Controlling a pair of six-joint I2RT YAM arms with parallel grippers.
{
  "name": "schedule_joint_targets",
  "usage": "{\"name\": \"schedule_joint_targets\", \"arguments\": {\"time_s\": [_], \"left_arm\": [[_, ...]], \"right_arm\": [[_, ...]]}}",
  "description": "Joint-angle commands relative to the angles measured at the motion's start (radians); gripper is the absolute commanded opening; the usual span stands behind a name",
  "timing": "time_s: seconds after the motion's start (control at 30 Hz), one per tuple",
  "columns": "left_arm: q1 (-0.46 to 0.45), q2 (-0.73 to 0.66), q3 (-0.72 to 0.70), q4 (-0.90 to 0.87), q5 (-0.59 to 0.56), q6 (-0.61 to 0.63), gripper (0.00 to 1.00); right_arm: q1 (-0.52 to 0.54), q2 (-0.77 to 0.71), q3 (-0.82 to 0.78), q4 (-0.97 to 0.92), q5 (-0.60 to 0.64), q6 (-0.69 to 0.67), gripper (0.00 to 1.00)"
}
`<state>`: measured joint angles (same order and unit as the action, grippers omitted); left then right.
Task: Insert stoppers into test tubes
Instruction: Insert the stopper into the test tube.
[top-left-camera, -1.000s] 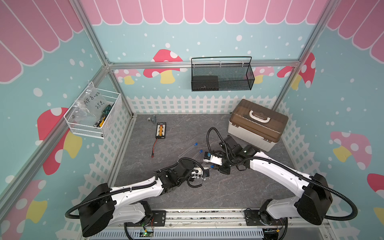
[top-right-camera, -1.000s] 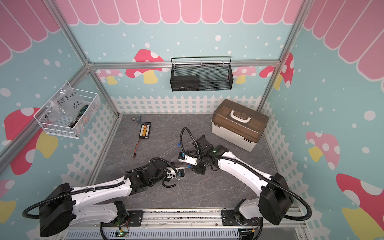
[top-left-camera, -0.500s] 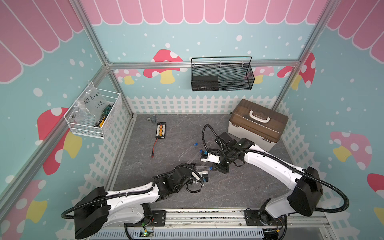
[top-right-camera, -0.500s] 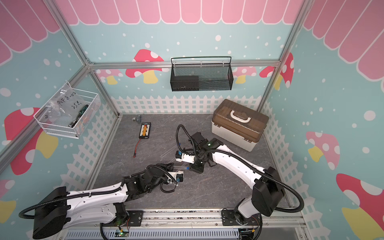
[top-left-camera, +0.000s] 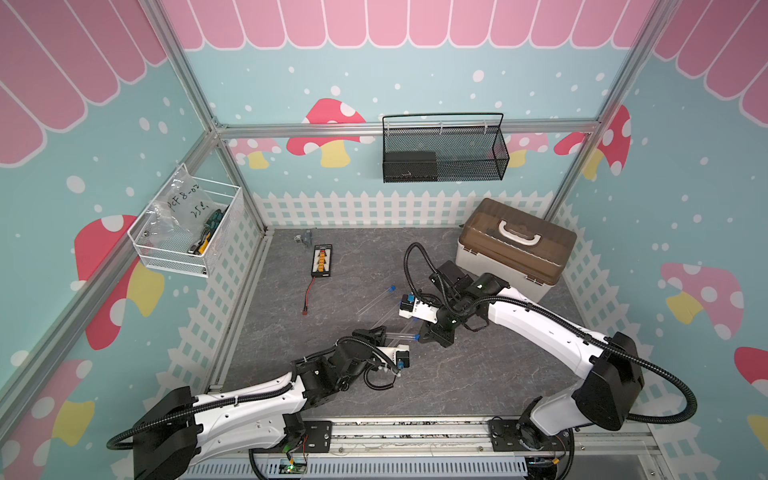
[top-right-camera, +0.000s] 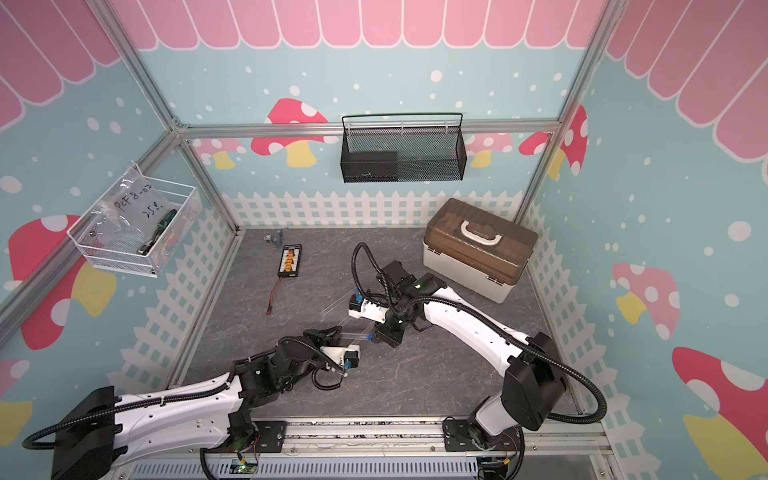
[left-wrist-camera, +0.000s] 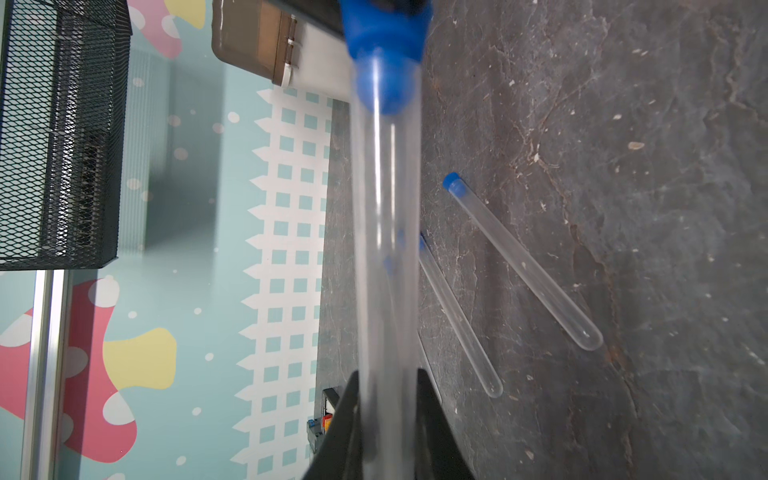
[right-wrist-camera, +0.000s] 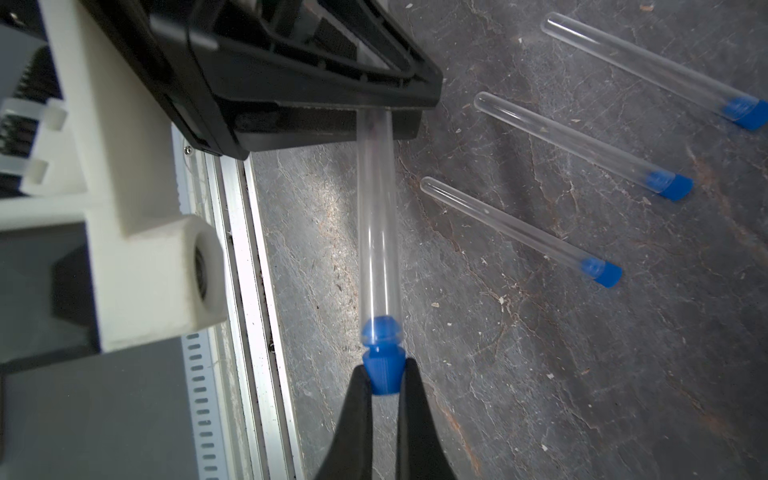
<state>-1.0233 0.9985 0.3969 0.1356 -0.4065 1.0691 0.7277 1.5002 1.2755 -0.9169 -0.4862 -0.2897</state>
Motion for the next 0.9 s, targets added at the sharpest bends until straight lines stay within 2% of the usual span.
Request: {"name": "schedule_joint_targets", "arguments": {"time_s": [0.0, 0.13, 0.33, 0.6, 0.73, 0.87], "left_arm": [[-0.067, 0.002, 0.016, 0.122, 0.377, 0.104, 0.00], [-0.068, 0.032, 0.038, 0.170, 0.412, 0.138, 0.00], [-0.069, 0.034, 0.067, 0.187, 0.484, 0.101, 0.00], [-0.060, 0.002, 0.181, -0.057, 0.707, -0.136, 0.00], [-0.046, 0.019, 0.227, -0.110, 0.821, -0.256, 0.00], [-0.045, 0.044, 0.258, -0.136, 0.872, -0.303, 0.00]], "right_arm": [[0.012, 0.000, 0.026, 0.414, -0.125, 0.069, 0.04], [0.013, -0.001, 0.029, 0.424, -0.131, 0.092, 0.04], [0.013, -0.020, 0.009, 0.462, -0.113, 0.112, 0.03], [0.027, -0.042, 0.001, 0.488, -0.034, 0.089, 0.03], [0.048, -0.050, 0.000, 0.496, -0.020, 0.072, 0.03], [0.064, -0.049, 0.004, 0.504, -0.022, 0.060, 0.03]]}}
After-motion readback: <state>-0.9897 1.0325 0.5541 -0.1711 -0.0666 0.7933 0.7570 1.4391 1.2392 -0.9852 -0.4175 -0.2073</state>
